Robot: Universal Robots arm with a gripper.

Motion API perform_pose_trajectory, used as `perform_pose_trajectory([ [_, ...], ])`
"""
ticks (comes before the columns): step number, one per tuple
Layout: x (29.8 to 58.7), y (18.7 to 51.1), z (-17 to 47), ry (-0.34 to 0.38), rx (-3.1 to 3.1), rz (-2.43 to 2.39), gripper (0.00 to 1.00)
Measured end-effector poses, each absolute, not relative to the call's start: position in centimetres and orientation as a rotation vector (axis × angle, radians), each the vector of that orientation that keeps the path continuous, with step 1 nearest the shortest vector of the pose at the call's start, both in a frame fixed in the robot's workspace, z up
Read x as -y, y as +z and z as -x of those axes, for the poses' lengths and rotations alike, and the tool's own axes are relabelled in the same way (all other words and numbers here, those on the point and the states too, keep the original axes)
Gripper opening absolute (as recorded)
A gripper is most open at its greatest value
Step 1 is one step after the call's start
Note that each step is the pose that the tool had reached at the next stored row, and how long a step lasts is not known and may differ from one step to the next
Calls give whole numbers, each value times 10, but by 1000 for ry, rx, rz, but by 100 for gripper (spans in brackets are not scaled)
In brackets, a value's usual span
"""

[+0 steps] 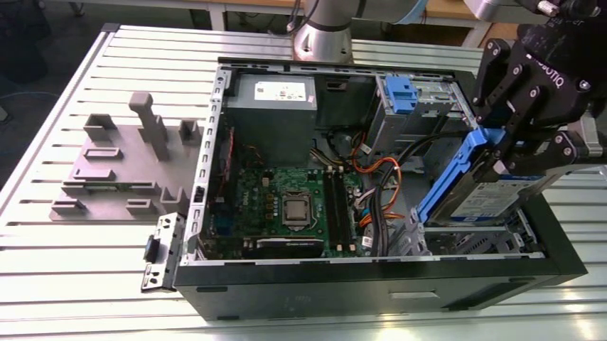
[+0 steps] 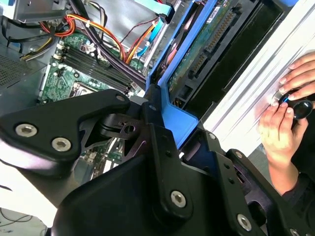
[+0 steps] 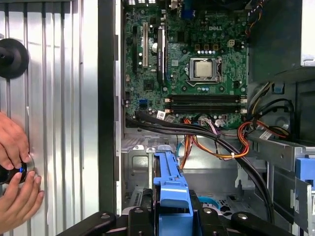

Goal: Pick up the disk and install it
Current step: 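Insert the disk into the insertion slot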

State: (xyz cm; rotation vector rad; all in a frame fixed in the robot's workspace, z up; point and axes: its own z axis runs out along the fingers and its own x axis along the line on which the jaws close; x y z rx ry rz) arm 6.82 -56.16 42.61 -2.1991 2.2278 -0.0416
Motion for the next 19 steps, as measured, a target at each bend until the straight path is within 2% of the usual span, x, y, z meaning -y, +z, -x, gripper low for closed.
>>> perform_pose_trajectory([
  [19, 562, 406, -68, -41, -2228, 2199, 36],
])
